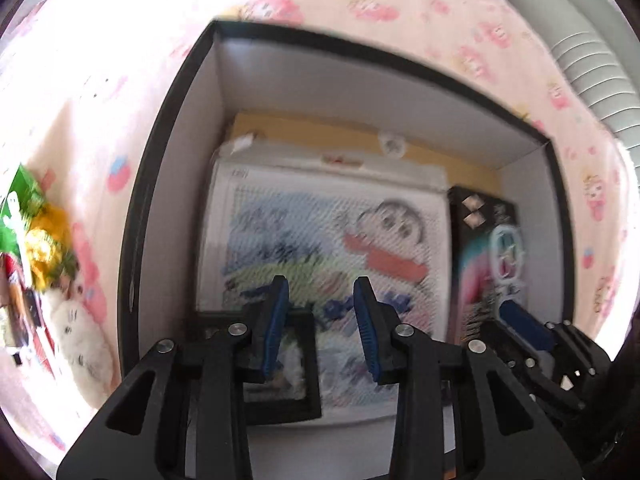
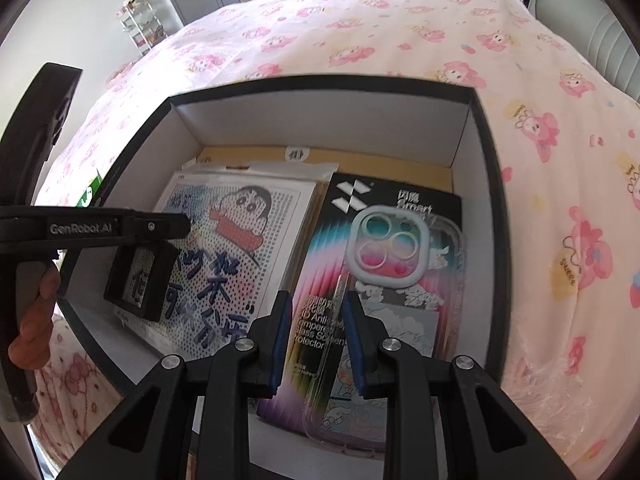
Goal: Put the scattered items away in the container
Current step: 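Open both tools off the black frame and withdraw upward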
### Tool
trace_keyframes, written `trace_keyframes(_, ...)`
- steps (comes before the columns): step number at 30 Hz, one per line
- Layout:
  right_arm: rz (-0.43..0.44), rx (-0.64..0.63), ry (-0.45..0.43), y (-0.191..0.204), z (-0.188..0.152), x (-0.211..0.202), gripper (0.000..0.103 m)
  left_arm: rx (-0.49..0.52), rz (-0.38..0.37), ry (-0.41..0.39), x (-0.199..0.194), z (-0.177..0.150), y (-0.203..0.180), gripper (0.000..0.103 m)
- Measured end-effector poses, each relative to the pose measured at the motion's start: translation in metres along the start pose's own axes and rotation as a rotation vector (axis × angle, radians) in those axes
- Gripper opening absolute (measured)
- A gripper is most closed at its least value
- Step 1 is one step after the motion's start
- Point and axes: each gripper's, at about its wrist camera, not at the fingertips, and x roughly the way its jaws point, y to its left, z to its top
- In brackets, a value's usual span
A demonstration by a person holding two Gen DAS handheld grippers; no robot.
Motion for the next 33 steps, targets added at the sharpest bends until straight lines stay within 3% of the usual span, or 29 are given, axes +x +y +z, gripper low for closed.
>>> trace_keyframes(5, -0.006, -0.011, 0.024, 0.003, -0.002, 0.004, 0.023, 0.006, 0.0, 0.021, -0.003, -0.014, 0.011, 0.033)
trace_keyframes(8, 0.0, -0.003, 0.022, 0.001, -0.002, 0.004, 0.023, -0.002, -0.055, -0.009, -0.014, -0.018, 0.015, 0.034)
trace_keyframes(12, 0.005, 0.02, -0.004, -0.001, -0.001, -0.001, 0.023, 0.067, -0.159, -0.065, -0.036, -0.039, 0.005, 0.034)
trace_keyframes(16, -0.009, 0.031, -0.032, -0.004, 0.001, -0.007, 0.023, 0.101, -0.265, 0.012, -0.022, -0.046, -0.02, 0.034)
trace_keyframes(17, -0.009, 0.032, -0.03, -0.004, 0.001, -0.006, 0.023, 0.104, -0.247, 0.028, -0.007, -0.038, -0.042, 0.035)
trace_keyframes(20, -0.013, 0.024, -0.021, -0.001, -0.001, -0.004, 0.023, 0.092, -0.128, 0.059, -0.001, -0.043, -0.037, 0.034)
trace_keyframes(23, -0.013, 0.02, -0.014, -0.001, -0.002, -0.005, 0.023, 0.056, -0.103, 0.064, -0.001, -0.044, -0.025, 0.032)
trace_keyframes(25, -0.007, 0.023, -0.014, 0.0, -0.002, -0.005, 0.023, 0.049, -0.126, 0.06, -0.004, -0.045, -0.021, 0.032)
trace_keyframes(29, -0.018, 0.047, -0.028, -0.001, -0.003, -0.009, 0.023, 0.058, -0.194, -0.048, -0.034, -0.063, -0.018, 0.037)
trace_keyframes(33, -0.016, 0.079, -0.093, 0.006, -0.013, -0.036, 0.023, 0.083, -0.254, -0.243, -0.076, -0.088, -0.035, 0.043)
